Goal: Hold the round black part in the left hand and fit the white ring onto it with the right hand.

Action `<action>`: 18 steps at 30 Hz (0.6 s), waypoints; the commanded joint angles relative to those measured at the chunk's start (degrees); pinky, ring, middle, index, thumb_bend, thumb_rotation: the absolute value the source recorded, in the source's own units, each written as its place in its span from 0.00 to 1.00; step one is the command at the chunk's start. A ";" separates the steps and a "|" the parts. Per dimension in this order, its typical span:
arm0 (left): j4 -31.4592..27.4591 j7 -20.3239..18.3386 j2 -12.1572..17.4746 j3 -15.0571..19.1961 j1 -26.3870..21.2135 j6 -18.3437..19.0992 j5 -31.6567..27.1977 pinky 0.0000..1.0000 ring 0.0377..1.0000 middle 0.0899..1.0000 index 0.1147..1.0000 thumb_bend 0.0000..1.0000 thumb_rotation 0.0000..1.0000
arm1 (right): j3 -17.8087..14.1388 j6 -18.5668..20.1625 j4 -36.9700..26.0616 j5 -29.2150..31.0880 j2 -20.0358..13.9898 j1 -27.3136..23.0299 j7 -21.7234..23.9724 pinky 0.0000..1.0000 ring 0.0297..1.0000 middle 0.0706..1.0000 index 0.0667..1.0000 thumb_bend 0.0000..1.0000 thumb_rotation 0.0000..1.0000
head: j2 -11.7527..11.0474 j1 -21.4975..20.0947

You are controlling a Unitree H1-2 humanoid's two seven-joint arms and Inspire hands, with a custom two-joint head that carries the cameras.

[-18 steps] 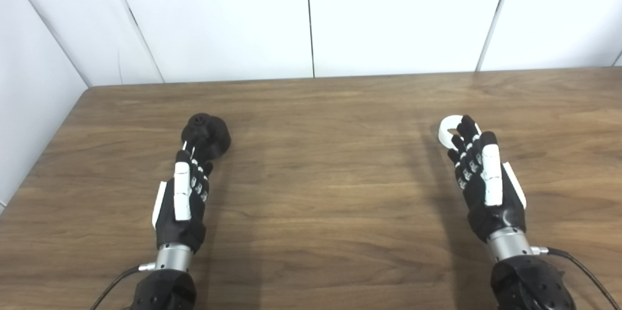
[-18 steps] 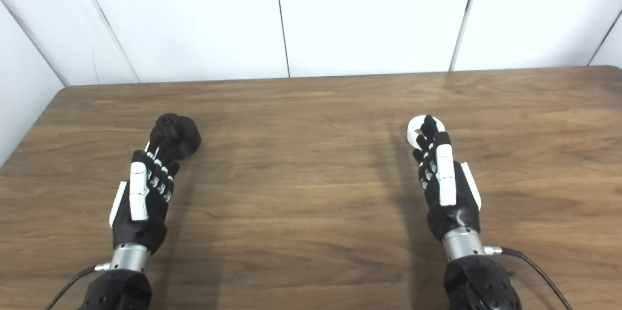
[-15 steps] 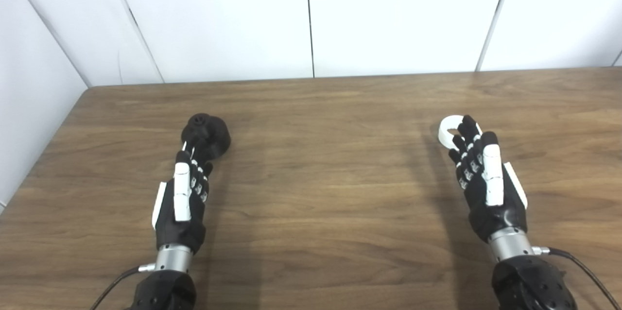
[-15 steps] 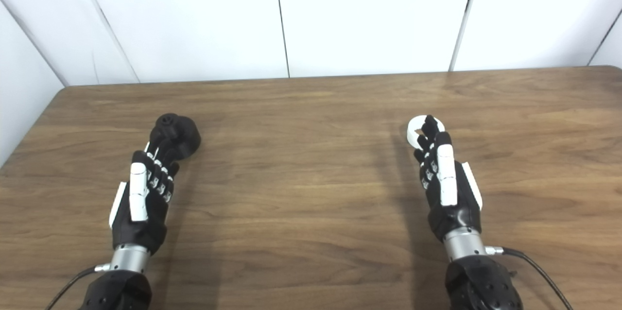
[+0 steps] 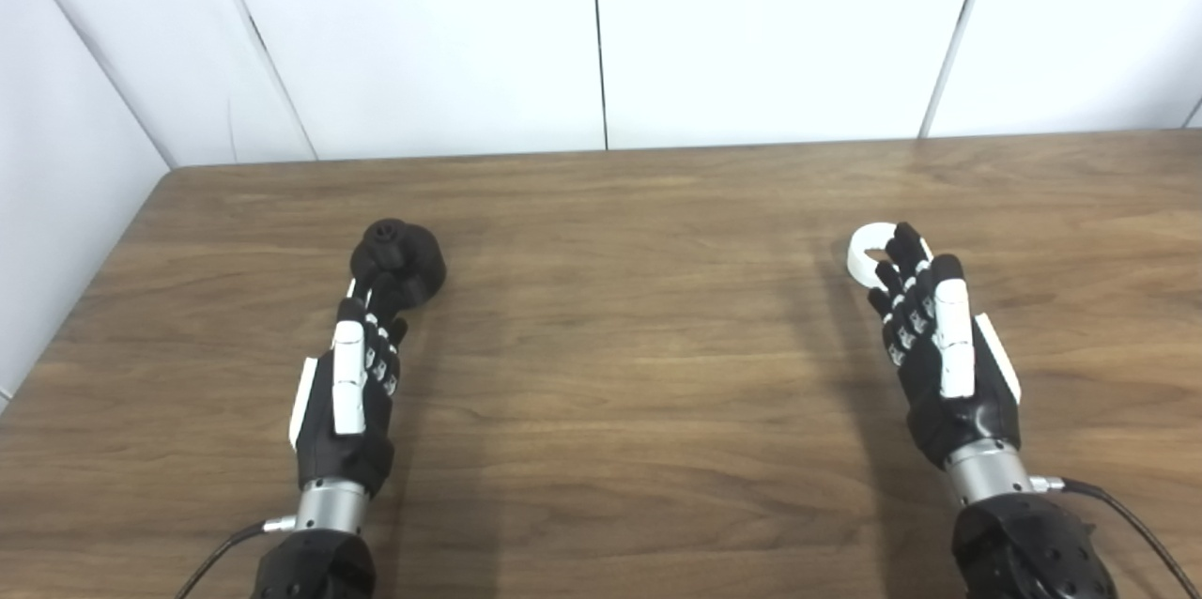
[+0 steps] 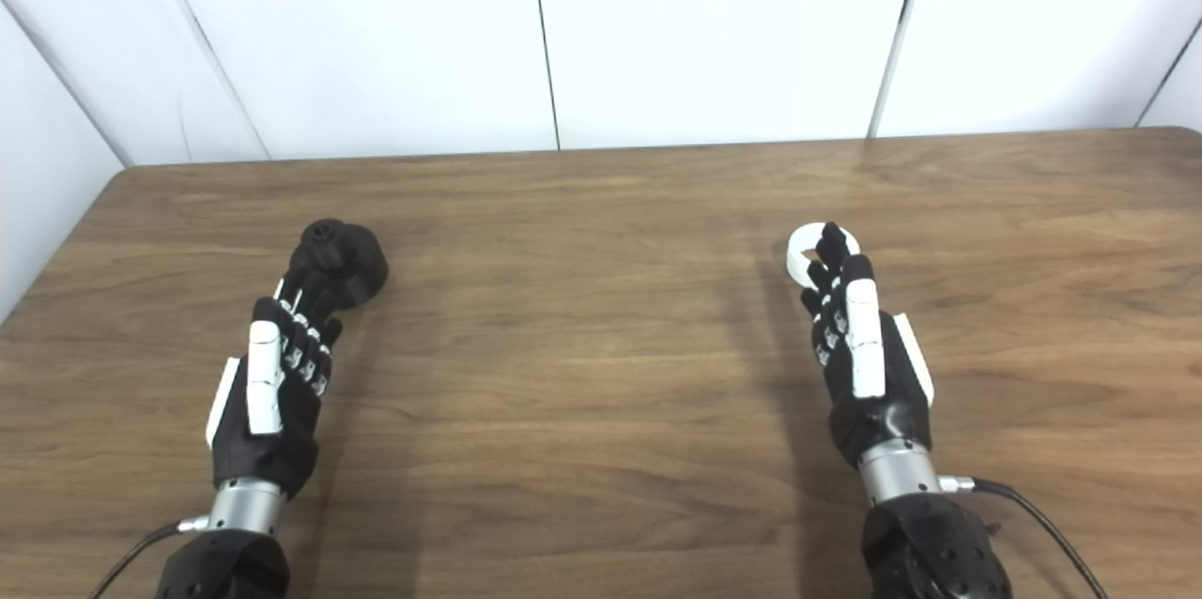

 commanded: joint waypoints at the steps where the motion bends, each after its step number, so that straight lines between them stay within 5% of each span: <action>1: -2.76 -0.59 3.70 -0.81 -1.60 -0.22 3.63 1.00 1.00 1.00 1.00 0.58 0.94 | -0.17 -1.57 -1.69 0.70 -0.09 -1.53 0.73 1.00 1.00 1.00 0.98 0.55 1.00 | 0.07 0.02; 5: -5.77 -0.66 10.87 -1.09 -4.01 2.77 11.65 1.00 1.00 1.00 0.98 0.66 0.81 | -0.16 -1.79 -1.22 0.40 -0.23 -1.77 0.58 1.00 1.00 1.00 0.97 0.55 1.00 | -0.29 0.43; 18: -6.03 -3.27 22.66 -3.38 -12.50 12.27 24.82 0.94 1.00 1.00 0.98 0.80 0.60 | -0.05 -2.76 -0.01 0.44 -1.07 -1.88 1.24 1.00 1.00 1.00 0.95 0.56 1.00 | -1.01 1.12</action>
